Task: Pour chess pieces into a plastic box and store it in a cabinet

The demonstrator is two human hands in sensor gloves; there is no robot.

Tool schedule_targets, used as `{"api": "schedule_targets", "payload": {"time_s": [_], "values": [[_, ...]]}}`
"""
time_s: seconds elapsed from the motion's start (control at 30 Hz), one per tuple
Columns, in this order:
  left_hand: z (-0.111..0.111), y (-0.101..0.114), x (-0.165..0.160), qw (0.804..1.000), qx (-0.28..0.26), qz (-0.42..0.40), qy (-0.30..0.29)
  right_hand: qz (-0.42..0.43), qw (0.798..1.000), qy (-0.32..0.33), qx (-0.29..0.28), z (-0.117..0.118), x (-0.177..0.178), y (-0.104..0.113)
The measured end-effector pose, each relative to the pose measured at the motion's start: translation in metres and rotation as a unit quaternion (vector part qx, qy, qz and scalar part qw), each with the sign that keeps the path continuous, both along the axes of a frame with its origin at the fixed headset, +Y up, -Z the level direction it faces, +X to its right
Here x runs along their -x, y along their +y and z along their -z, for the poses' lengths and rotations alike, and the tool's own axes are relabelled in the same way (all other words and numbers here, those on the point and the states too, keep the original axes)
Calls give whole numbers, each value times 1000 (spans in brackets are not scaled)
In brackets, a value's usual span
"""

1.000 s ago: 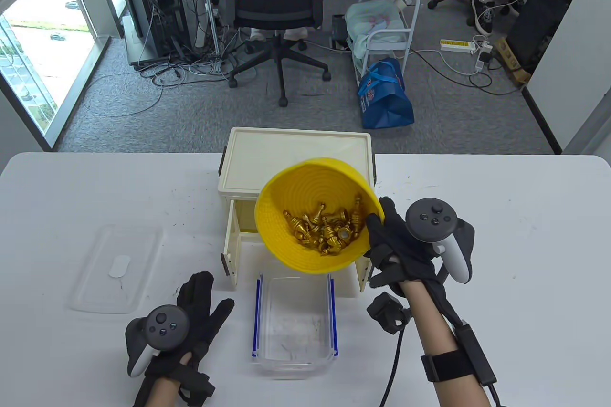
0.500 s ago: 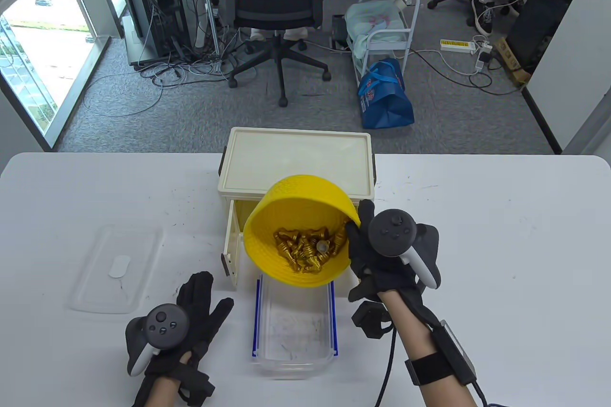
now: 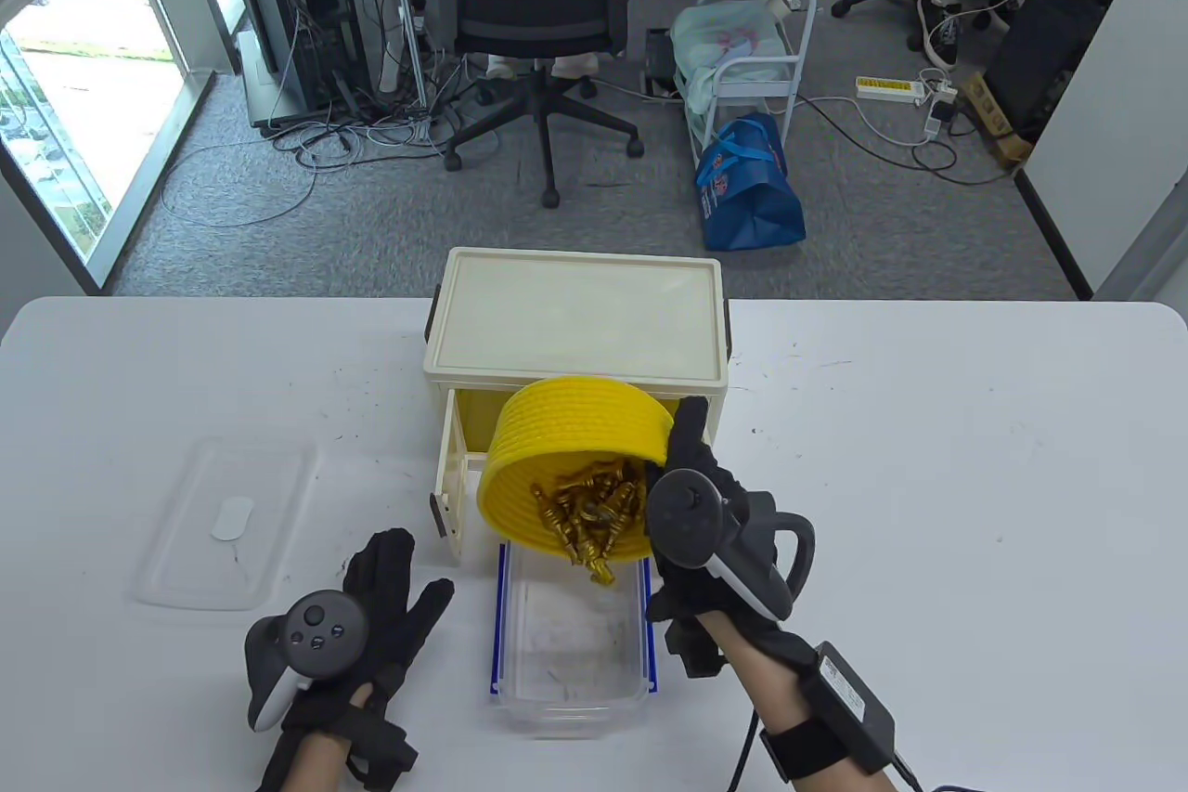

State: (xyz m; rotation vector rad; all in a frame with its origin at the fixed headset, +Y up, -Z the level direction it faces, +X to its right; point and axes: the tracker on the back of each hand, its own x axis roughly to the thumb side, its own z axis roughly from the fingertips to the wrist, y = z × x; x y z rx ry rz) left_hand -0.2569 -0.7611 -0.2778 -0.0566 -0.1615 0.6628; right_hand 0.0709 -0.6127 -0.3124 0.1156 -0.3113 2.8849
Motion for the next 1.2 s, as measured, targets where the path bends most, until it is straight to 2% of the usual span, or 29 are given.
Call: {"api": "schedule_targets", "payload": {"time_s": [0.23, 0.3, 0.57, 0.7, 0.8, 0.9, 0.97, 1.0, 1.1, 1.2], "values": [[0, 0, 0, 1000, 2, 2, 0, -62, 995, -16, -72, -14, 15, -9], [0, 0, -1, 1000, 2, 4, -1, -87, 990, -23, -107, -21, 22, -12], [0, -1, -1, 1000, 1, 4, -2, -166, 968, -31, -185, -33, 39, -14], [0, -1, -1, 1000, 1, 2, -2, -165, 969, -42, -180, -33, 39, -7], [0, -1, -2, 1000, 2, 1, -3, -109, 984, -56, -132, -25, 27, 7], [0, -1, -2, 1000, 1, 0, -4, 26, 996, -61, -56, -10, -2, 28], [0, -1, -2, 1000, 1, 0, -4, 120, 991, -61, -17, -1, -24, 38], [0, -1, -2, 1000, 1, 0, -4, 160, 985, -62, -3, 3, -33, 41], [0, -1, -2, 1000, 2, 2, -5, 313, 946, -68, 46, 19, -72, 43], [0, -2, -2, 1000, 2, 3, -5, 437, 893, -72, 81, 29, -106, 33]]}}
